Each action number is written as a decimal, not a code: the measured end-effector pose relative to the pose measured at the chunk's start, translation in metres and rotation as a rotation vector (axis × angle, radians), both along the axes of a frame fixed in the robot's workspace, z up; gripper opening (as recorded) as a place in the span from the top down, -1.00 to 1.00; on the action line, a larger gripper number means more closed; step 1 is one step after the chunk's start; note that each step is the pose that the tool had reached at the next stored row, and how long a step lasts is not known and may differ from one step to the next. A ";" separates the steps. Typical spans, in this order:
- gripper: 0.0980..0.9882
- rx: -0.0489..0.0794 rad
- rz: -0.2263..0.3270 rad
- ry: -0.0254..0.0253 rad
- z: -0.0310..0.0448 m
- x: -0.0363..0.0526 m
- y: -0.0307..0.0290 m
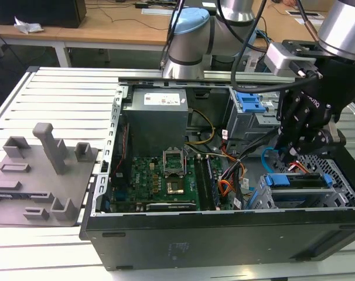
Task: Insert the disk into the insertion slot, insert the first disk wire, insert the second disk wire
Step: 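Insert the second disk wire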
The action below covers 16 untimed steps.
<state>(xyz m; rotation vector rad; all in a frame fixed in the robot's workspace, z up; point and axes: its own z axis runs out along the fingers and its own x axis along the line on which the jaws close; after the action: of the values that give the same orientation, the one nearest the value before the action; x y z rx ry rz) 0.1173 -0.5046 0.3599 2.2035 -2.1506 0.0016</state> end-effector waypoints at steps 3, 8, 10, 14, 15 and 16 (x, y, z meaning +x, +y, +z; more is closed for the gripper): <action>0.85 0.000 0.000 0.0000 0.0000 0.0000 -0.0001; 0.85 0.000 0.000 0.0000 0.0000 0.0000 -0.0002; 0.85 0.000 0.000 0.0000 0.0000 0.0000 -0.0002; 0.85 0.000 0.000 0.0000 0.0000 0.0028 -0.0004; 0.85 0.000 0.000 0.0002 0.0000 0.0053 -0.0003; 0.85 0.000 0.000 0.0004 0.0000 0.0084 -0.0003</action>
<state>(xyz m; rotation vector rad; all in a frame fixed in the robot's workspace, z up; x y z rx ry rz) 0.1257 -0.5049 0.3599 2.2032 -2.1504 0.0012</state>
